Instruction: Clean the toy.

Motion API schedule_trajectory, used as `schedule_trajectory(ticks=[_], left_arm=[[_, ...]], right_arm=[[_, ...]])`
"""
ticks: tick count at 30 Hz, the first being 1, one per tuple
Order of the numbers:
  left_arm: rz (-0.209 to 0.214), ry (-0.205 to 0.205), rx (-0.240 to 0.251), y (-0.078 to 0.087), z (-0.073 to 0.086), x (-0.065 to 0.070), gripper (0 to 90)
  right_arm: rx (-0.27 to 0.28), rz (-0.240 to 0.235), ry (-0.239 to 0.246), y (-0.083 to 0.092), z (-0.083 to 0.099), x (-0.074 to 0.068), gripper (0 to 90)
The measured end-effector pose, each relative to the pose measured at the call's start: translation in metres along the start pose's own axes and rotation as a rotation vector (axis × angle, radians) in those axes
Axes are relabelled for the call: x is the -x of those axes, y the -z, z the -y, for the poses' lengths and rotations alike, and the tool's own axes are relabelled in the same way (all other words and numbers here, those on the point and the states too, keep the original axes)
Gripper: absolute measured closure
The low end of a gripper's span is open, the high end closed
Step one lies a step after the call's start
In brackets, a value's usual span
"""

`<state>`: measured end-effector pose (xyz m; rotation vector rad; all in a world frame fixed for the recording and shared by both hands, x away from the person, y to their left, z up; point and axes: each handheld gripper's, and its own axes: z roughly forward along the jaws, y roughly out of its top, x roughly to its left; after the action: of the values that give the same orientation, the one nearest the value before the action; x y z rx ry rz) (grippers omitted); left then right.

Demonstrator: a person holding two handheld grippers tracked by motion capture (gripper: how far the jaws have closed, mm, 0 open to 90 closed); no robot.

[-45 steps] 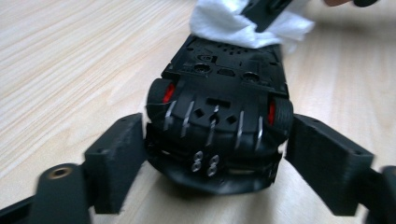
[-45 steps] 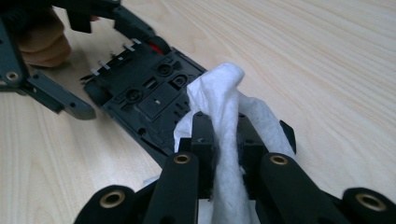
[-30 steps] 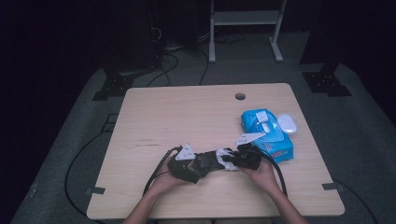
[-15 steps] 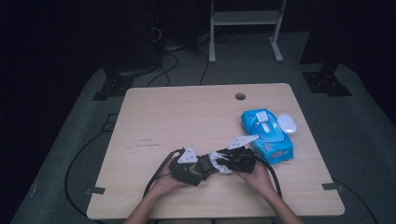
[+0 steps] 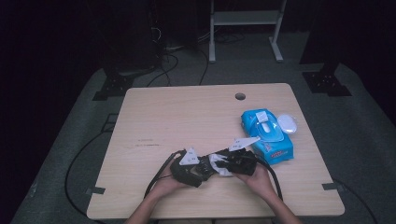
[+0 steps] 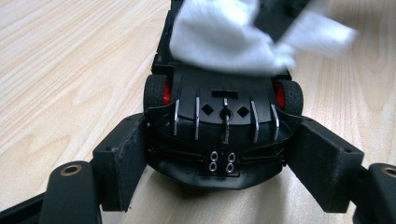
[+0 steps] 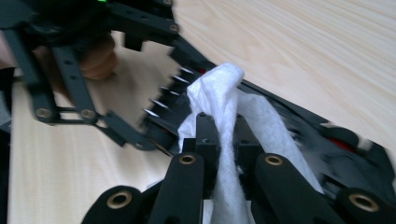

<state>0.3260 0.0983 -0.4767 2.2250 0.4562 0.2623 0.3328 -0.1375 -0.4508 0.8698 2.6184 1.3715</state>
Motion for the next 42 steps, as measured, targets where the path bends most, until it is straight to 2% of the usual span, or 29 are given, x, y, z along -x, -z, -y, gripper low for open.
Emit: schedule_trajectory(ticks=[1,2,3,5,8,10,12,13,14,15,16,18,21,22,23,24,27,28,29,31,33,34,35,36,38,39,40,41,42], left_arm=[[0.0,0.0,0.0,0.0,0.0,0.0,23.9],[-0.003,-0.008,-0.005,0.0,-0.001,0.001,23.9],[-0.003,-0.008,-0.005,0.0,-0.001,0.001,23.9],[-0.004,-0.01,-0.006,-0.001,-0.001,0.003,23.9],[-0.002,-0.009,-0.005,0.001,0.0,0.002,23.9],[-0.005,-0.005,0.014,0.003,-0.002,0.004,23.9],[-0.006,-0.01,0.02,0.004,-0.004,0.004,23.9],[-0.009,-0.016,0.017,0.004,-0.005,0.005,23.9],[-0.013,-0.032,0.012,0.004,-0.006,0.007,23.9],[-0.013,-0.032,0.012,0.004,-0.006,0.007,23.9],[-0.012,-0.045,0.004,0.003,-0.006,0.008,24.0],[-0.009,-0.039,0.002,0.002,-0.005,0.008,23.9],[-0.007,-0.031,0.011,0.003,-0.005,0.008,24.0],[-0.011,-0.036,0.018,0.004,-0.006,0.009,23.9],[-0.011,-0.036,0.018,0.004,-0.006,0.009,24.0],[-0.012,-0.041,0.021,0.004,-0.008,0.01,23.9],[-0.018,-0.057,0.019,0.003,-0.009,0.012,24.0],[-0.018,-0.058,0.01,0.002,-0.009,0.013,23.9],[-0.021,-0.064,0.003,0.002,-0.009,0.014,23.9],[-0.021,-0.064,-0.001,0.002,-0.008,0.014,23.9],[-0.013,-0.047,0.007,0.001,-0.006,0.013,24.0],[-0.012,-0.05,0.004,0.001,-0.006,0.012,24.0],[-0.012,-0.05,0.004,0.001,-0.006,0.012,23.9],[-0.014,-0.054,0.001,0.001,-0.006,0.013,23.9],[-0.018,-0.066,-0.003,0.0,-0.008,0.014,23.9],[-0.018,-0.066,-0.003,0.0,-0.008,0.014,23.9],[-0.022,-0.071,-0.004,0.0,-0.008,0.014,23.9],[-0.022,-0.073,-0.009,0.0,-0.007,0.014,23.9],[-0.025,-0.069,-0.014,-0.001,-0.006,0.014,24.0]], right_arm=[[0.0,0.0,0.0,0.0,0.0,0.0,84.1],[0.01,-0.048,0.023,-0.006,-0.004,-0.01,84.1],[0.01,-0.048,0.023,-0.006,-0.004,-0.01,84.1],[0.009,-0.081,0.06,-0.013,-0.009,-0.021,84.0],[0.007,-0.06,0.067,-0.013,-0.01,-0.019,84.0],[0.0,0.022,0.06,-0.003,-0.008,-0.008,84.1],[0.003,0.023,0.045,-0.001,-0.007,-0.007,84.2],[0.017,0.011,0.031,0.0,-0.006,-0.007,84.2],[0.037,-0.024,0.024,-0.003,-0.007,-0.011,84.2],[0.037,-0.024,0.024,-0.003,-0.007,-0.011,84.2],[0.05,-0.049,0.043,-0.011,-0.012,-0.019,84.2],[0.043,-0.044,0.054,-0.016,-0.016,-0.022,84.2],[0.052,0.002,0.04,-0.013,-0.016,-0.015,84.3],[0.045,0.046,0.028,-0.009,-0.015,-0.011,84.3],[0.045,0.046,0.028,-0.009,-0.015,-0.011,84.3],[0.047,0.071,0.007,-0.005,-0.012,-0.007,84.5],[0.065,0.051,0.004,-0.006,-0.013,-0.011,84.5],[0.068,0.0,0.023,-0.012,-0.017,-0.021,84.4],[0.068,0.0,0.023,-0.012,-0.017,-0.021,84.4],[0.05,0.003,0.064,-0.017,-0.02,-0.026,84.4],[0.043,0.014,0.059,-0.016,-0.019,-0.023,84.4],[0.042,0.056,0.042,-0.01,-0.015,-0.013,84.4],[0.042,0.056,0.042,-0.01,-0.015,-0.013,84.4],[0.041,0.083,-0.012,-0.004,-0.009,-0.002,84.4],[0.055,0.072,-0.045,-0.002,-0.006,0.002,84.4],[0.055,0.072,-0.045,-0.002,-0.006,0.002,84.4],[0.064,0.044,-0.014,-0.007,-0.009,-0.008,84.4],[0.064,0.044,-0.014,-0.007,-0.009,-0.008,84.4],[0.055,0.018,0.02,-0.013,-0.013,-0.016,84.3]])
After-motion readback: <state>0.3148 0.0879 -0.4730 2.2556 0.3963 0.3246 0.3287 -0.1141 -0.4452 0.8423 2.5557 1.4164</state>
